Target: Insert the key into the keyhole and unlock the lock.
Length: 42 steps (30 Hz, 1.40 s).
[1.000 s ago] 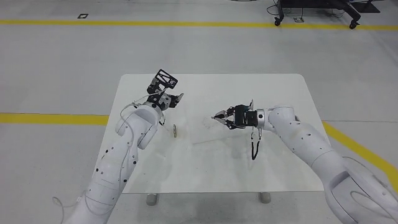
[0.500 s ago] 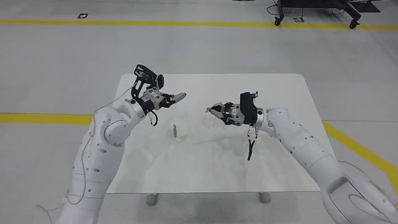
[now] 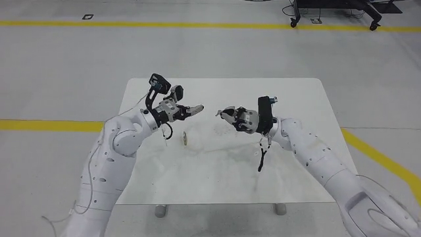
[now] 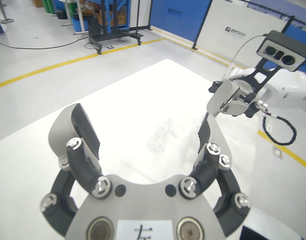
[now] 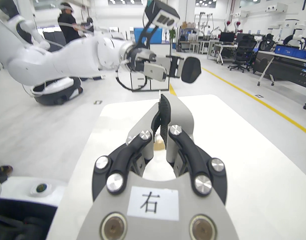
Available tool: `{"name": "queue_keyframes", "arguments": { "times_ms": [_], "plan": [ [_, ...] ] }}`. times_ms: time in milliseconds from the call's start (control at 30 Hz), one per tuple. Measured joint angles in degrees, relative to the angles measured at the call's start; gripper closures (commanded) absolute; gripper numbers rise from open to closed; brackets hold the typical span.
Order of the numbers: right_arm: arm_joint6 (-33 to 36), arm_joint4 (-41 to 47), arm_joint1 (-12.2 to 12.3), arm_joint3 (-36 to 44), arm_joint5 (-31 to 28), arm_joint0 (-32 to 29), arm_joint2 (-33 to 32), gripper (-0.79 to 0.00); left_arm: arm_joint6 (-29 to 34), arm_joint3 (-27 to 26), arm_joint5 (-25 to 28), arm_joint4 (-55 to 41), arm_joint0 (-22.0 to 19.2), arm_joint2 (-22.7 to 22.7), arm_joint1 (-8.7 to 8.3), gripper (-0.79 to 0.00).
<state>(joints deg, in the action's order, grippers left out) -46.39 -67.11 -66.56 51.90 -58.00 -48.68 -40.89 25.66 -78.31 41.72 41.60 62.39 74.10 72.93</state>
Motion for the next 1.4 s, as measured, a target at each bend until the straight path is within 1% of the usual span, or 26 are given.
{"name": "queue_keyframes", "arguments": {
  "times_ms": [67,100,167,233,267,333,400,433,500,600,667,800,900,1033,1400],
  "plan": [
    [0.28,5.0,-0.08,-0.91,0.0,0.1,1.62,0.0,2.64,2.15,1.83,-7.16,-0.95,-0.15,-0.02,-0.785],
    [0.96,8.61,-0.14,-1.18,0.0,0.36,3.15,0.0,5.1,3.69,2.89,-12.34,-1.68,-0.33,-0.09,-0.785],
    [2.73,14.67,-0.19,-0.93,0.0,0.91,5.82,0.0,9.57,5.91,3.53,-19.4,-3.1,-0.48,-0.3,-0.785],
    [6.48,22.72,-0.14,-0.57,0.0,1.73,9.26,0.0,14.81,7.89,3.58,-25.99,-4.7,-0.97,-0.54,-0.785],
    [8.66,26.33,-0.08,-0.47,0.0,2.22,10.66,0.0,16.88,8.51,3.75,-28.3,-5.31,-1.26,-0.63,-0.77],
    [14.55,34.98,0.06,-0.29,0.0,3.31,13.58,0.0,21.15,9.73,4.39,-32.29,-6.58,-1.93,-0.87,-0.637],
    [20.55,42.86,0.24,-0.04,0.0,4.53,15.6,0.0,24.84,10.92,4.88,-36.05,-7.57,-2.81,-1.01,-0.477],
    [22.89,45.83,0.34,0.19,0.0,5.0,16.19,0.0,26.18,11.46,4.96,-37.53,-8.02,-3.07,-1.09,-0.453],
    [27.38,51.64,0.59,0.92,0.0,5.82,16.93,0.0,28.7,12.58,5.11,-40.56,-8.9,-3.6,-1.24,-0.468],
    [31.62,57.09,1.0,1.67,0.0,6.33,17.01,0.0,31.05,13.53,5.57,-41.46,-10.15,-4.22,-1.52,-0.413],
    [33.41,58.94,1.21,2.02,0.0,6.39,16.82,0.0,31.51,13.41,5.51,-40.99,-10.53,-5.18,-1.62,-0.391],
    [36.34,61.08,1.47,2.7,0.0,6.19,16.18,0.0,32.63,13.05,4.29,-43.31,-10.92,-8.24,-1.87,-0.403],
    [37.99,61.88,1.48,3.05,0.0,5.94,15.74,0.0,33.02,13.36,3.89,-44.61,-11.52,-9.48,-2.33,-0.394],
    [40.28,63.2,1.35,3.85,0.0,5.59,15.25,0.0,32.79,14.05,4.11,-45.26,-12.16,-10.51,-2.86,-0.385],
    [47.18,66.63,0.94,5.2,0.0,4.52,13.09,0.0,32.33,15.49,4.57,-46.47,-13.44,-12.82,-3.68,-0.305]
  ]
}}
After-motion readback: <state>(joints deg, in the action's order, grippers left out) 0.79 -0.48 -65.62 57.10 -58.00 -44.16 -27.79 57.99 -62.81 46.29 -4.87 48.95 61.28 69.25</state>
